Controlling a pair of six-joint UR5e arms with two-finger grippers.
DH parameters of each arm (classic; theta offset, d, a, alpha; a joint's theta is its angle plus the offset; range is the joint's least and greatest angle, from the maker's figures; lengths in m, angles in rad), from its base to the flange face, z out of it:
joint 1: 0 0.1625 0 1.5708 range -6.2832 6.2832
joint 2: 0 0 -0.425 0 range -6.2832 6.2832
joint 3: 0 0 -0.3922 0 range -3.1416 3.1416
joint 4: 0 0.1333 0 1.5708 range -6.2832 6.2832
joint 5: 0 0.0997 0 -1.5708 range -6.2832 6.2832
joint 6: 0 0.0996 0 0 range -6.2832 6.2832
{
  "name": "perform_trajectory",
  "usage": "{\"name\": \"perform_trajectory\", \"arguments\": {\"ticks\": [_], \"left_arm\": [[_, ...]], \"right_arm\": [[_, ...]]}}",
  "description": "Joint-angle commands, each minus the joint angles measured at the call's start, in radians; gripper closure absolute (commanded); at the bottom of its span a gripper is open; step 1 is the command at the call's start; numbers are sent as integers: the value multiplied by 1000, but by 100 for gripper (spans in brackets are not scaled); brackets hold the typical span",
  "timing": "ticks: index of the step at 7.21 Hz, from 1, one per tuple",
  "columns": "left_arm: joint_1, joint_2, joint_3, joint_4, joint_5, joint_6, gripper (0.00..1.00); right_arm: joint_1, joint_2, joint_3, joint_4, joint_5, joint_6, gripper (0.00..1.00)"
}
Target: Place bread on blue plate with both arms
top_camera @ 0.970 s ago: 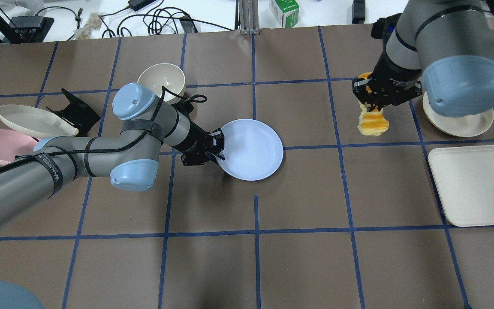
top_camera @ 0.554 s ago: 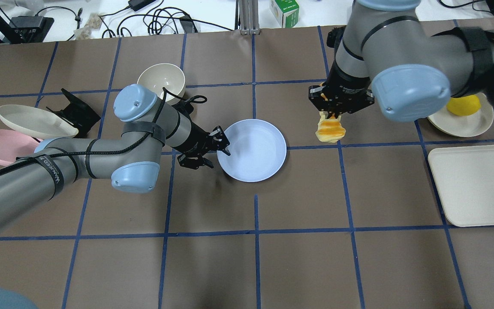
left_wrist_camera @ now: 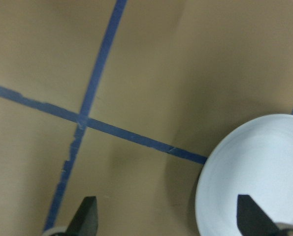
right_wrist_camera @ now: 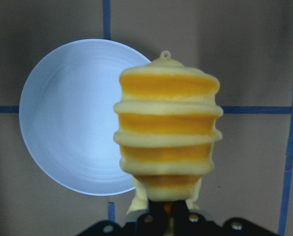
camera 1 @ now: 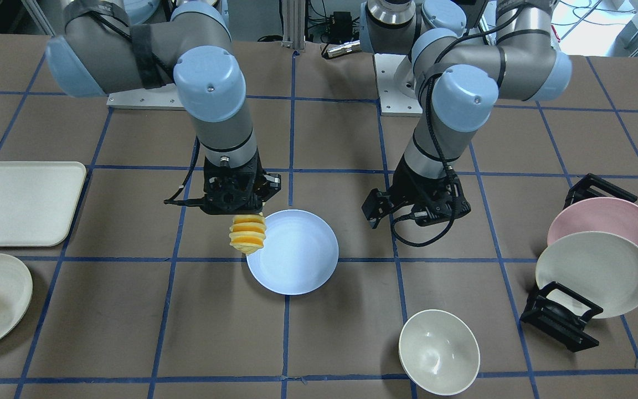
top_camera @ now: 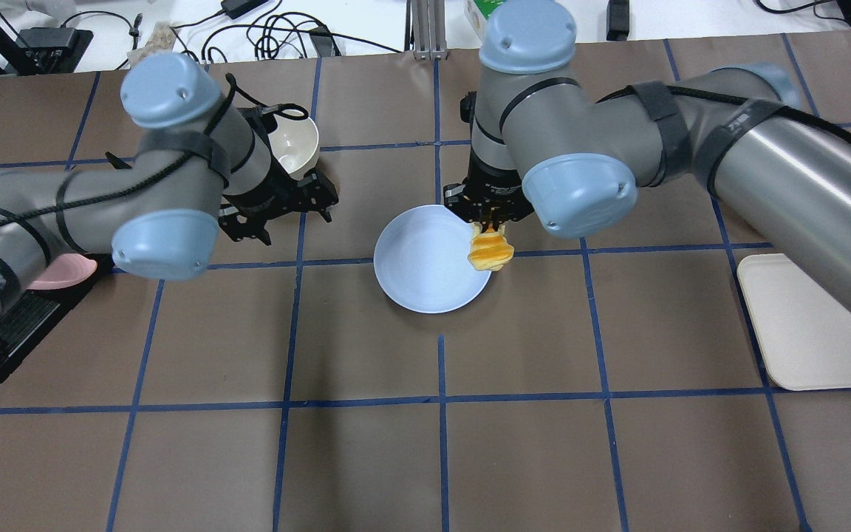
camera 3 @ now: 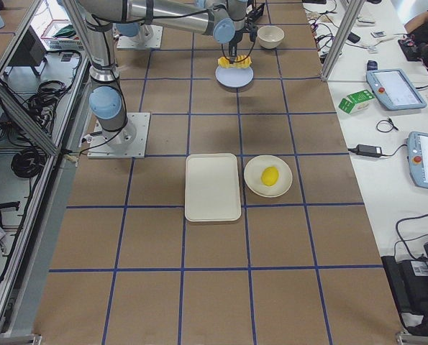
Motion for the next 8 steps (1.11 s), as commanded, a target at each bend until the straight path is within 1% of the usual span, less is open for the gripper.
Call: {"name": "perform_trajectory", "arguments": {"ticks": [1, 2, 3, 5, 6, 7, 8], "left_arm": [[9, 47, 231, -351, 59, 119, 0], [9, 66, 291, -445, 61, 175, 0], [12, 81, 307, -444, 62, 323, 0], [23, 147, 302, -450, 61, 345, 0], [41, 155, 314, -452, 61, 346, 0], [65, 155, 290, -459, 62, 349, 0], [69, 150, 292, -455, 65, 351, 0]], "right_arm": [[65, 83, -1, -74, -3, 22, 100], [79, 113, -3, -106, -3, 22, 100], [91, 134, -3, -138, 0, 28, 100], [104, 171, -3, -145, -1, 42, 100], [104, 190, 2, -184, 0, 44, 100], [105, 206, 2, -198, -1, 45, 100], [110, 210, 2, -200, -1, 42, 100]]}}
